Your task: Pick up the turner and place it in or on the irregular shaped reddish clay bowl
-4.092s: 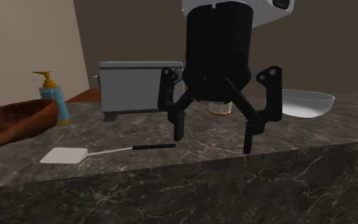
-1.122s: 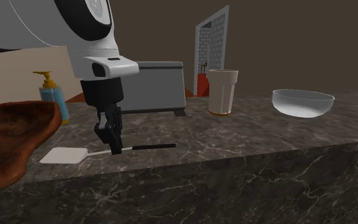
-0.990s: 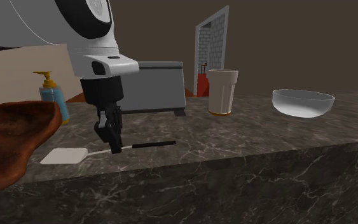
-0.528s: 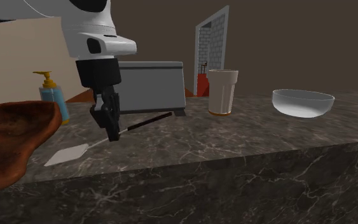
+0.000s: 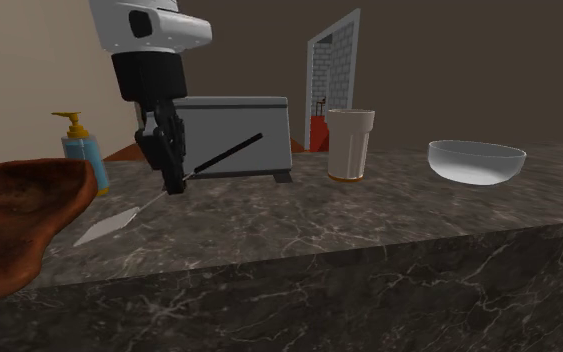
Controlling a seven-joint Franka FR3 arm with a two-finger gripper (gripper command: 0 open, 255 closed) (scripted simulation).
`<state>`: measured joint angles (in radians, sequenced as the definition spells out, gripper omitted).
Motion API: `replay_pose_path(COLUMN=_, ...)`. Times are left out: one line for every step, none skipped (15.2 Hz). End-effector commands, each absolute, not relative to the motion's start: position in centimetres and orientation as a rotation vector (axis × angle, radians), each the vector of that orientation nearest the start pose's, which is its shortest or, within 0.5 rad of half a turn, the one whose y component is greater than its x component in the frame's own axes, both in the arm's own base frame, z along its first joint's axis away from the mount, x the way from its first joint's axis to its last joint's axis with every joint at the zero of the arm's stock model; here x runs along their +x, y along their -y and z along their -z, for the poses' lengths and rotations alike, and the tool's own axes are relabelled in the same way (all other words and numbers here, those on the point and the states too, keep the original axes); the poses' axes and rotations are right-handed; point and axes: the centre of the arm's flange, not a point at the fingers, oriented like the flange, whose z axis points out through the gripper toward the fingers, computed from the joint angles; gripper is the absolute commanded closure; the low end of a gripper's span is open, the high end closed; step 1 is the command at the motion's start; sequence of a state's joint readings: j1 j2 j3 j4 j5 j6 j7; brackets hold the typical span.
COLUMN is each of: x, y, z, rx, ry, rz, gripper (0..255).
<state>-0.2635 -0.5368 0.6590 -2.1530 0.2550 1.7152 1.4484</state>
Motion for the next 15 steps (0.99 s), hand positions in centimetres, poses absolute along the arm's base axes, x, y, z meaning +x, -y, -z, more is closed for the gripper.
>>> replay_pose_path(x=36.7, y=-22.7, z=-56.8, rx=-2.656, ry=-1.741, rz=0.089, gripper=255)
replay_pose_path(x=36.7, y=-22.7, z=-57.4, rx=-2.656, ry=-1.741, rz=0.089, gripper=255)
replay_pose_path(x=36.7, y=-22.7, z=-57.9, rx=-2.656, ry=-1.741, rz=0.089, gripper=255)
replay_pose_path(x=36.7, y=-22.7, z=-58.4, rx=-2.656, ry=-1.741, rz=0.089, gripper=255)
replay_pose_path(x=36.7, y=-22.7, z=-58.9, rx=-2.656, ry=-1.741, rz=0.089, gripper=255)
replay_pose_path(x=36.7, y=-22.7, z=-59.5, rx=-2.656, ry=-1.741, rz=0.089, gripper=255)
replay_pose_path(x=36.7, y=-22.7, z=-60.0, rx=-2.656, ry=-1.741, rz=0.089, gripper=255)
replay_pose_path(x=36.7, y=-22.7, z=-60.5, rx=-2.656, ry=-1.741, rz=0.089, gripper=255)
replay_pose_path(x=36.7, y=-22.7, z=-61.1, rx=-2.656, ry=-1.741, rz=0.089, gripper=255)
replay_pose_path(x=36.7, y=-22.7, z=-61.6, rx=-2.656, ry=-1.741, rz=0.089, gripper=255)
replay_pose_path(x=36.7, y=-22.7, z=-62.1, rx=-2.656, ry=-1.741, rz=0.089, gripper=255)
replay_pose_path(x=36.7, y=-22.7, z=-62.6, rx=-2.656, ry=-1.741, rz=0.089, gripper=255)
replay_pose_path(x=36.7, y=-22.7, z=-63.2, rx=-2.656, ry=-1.741, rz=0.089, gripper=255)
replay_pose_path(x=36.7, y=-22.7, z=-63.7, rx=-2.656, ry=-1.741, rz=0.089, gripper=255)
replay_pose_path(x=36.7, y=-22.7, z=-64.2, rx=-2.656, ry=-1.741, rz=0.089, gripper=255)
